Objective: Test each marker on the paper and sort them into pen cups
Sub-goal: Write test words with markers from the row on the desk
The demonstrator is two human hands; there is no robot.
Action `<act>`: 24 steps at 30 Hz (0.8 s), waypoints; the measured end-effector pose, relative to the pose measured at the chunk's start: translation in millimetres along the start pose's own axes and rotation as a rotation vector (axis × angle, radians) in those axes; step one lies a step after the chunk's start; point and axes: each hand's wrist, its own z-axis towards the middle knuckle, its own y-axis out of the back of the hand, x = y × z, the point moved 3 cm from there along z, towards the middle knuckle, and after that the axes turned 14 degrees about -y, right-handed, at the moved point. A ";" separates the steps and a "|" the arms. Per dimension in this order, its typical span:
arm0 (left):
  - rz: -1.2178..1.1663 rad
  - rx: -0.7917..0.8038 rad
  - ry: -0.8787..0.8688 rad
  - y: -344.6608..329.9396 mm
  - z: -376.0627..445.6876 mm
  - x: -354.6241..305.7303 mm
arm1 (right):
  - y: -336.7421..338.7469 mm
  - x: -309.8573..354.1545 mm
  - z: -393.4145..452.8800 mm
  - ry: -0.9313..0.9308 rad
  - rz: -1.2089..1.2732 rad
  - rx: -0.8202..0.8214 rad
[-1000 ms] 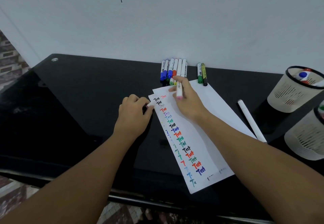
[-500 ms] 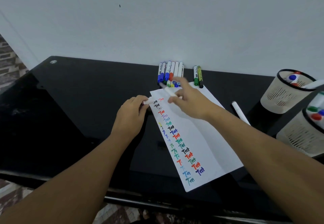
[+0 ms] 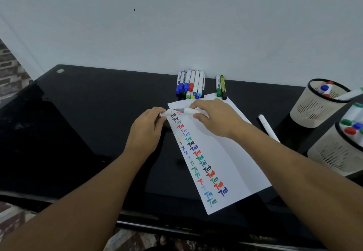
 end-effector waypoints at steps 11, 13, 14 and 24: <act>0.024 0.047 -0.156 1.6 -3.0 -7.8 | -3.7 16.3 0.6 0.138 -0.092 0.013; 0.027 0.070 -0.197 1.2 -3.8 -11.8 | -4.2 18.2 -2.3 0.159 -0.115 0.026; 0.026 0.076 -0.212 1.3 -4.2 -14.0 | -5.3 19.0 -3.8 0.164 -0.116 0.041; -0.091 0.112 -0.025 2.5 -3.5 -15.4 | -11.3 22.7 -15.5 0.156 0.020 0.100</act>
